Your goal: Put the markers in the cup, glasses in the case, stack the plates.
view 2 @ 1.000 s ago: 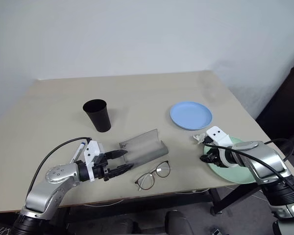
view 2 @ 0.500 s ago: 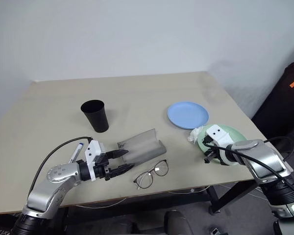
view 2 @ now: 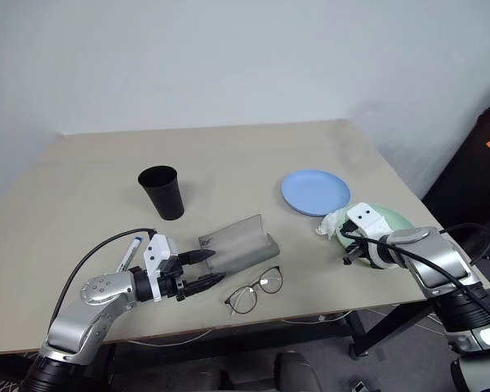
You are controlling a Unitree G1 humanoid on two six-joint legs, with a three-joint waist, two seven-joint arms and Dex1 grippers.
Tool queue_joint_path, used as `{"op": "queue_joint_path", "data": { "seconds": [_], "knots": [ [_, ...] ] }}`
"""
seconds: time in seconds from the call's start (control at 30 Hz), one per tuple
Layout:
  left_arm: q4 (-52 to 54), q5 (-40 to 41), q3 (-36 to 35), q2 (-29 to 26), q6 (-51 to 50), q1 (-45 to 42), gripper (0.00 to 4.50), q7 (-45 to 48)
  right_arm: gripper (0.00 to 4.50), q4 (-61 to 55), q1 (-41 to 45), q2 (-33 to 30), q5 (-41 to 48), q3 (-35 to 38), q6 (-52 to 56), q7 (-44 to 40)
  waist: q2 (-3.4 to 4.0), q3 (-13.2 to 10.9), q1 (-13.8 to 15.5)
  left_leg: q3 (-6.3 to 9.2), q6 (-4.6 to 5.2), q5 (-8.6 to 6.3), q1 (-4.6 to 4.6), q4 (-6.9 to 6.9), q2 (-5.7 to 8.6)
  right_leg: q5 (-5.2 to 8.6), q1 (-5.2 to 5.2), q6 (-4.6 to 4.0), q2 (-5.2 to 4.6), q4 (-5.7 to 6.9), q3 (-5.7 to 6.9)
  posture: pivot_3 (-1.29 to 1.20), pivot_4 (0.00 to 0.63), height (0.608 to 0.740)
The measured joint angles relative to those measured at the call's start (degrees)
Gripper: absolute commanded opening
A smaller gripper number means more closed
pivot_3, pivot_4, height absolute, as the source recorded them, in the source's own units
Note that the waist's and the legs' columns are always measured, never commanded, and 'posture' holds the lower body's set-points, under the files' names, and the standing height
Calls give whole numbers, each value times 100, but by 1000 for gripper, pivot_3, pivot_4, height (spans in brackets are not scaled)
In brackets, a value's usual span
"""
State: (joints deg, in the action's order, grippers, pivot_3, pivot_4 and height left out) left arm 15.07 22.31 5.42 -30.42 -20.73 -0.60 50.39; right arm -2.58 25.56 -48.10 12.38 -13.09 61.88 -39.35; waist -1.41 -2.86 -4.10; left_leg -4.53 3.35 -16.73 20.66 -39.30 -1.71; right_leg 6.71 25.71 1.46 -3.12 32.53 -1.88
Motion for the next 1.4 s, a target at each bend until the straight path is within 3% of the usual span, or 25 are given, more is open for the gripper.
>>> {"op": "queue_joint_path", "data": {
  "seconds": [0.9,1.17,1.4],
  "knots": [
    [-13,-108,11,103,7,-10,3188,-24,13,1293,742,145,-585,155,-633,474,6,1,-3,3,14,5,31,15,31,-1,52,-3,20,26,-11,0,0,740],
    [-95,-98,12,254,2,-195,3188,-59,13,2033,1332,399,-811,498,-2302,770,9,1,-6,7,14,6,31,19,38,-2,51,-3,27,28,-13,0,0,740],
    [-201,-94,-4,343,-2,-429,3188,-119,13,2516,1666,762,-907,188,-4075,-204,11,3,-7,9,17,7,23,16,38,-2,41,-4,30,31,-15,0,0,740]
  ]
}}
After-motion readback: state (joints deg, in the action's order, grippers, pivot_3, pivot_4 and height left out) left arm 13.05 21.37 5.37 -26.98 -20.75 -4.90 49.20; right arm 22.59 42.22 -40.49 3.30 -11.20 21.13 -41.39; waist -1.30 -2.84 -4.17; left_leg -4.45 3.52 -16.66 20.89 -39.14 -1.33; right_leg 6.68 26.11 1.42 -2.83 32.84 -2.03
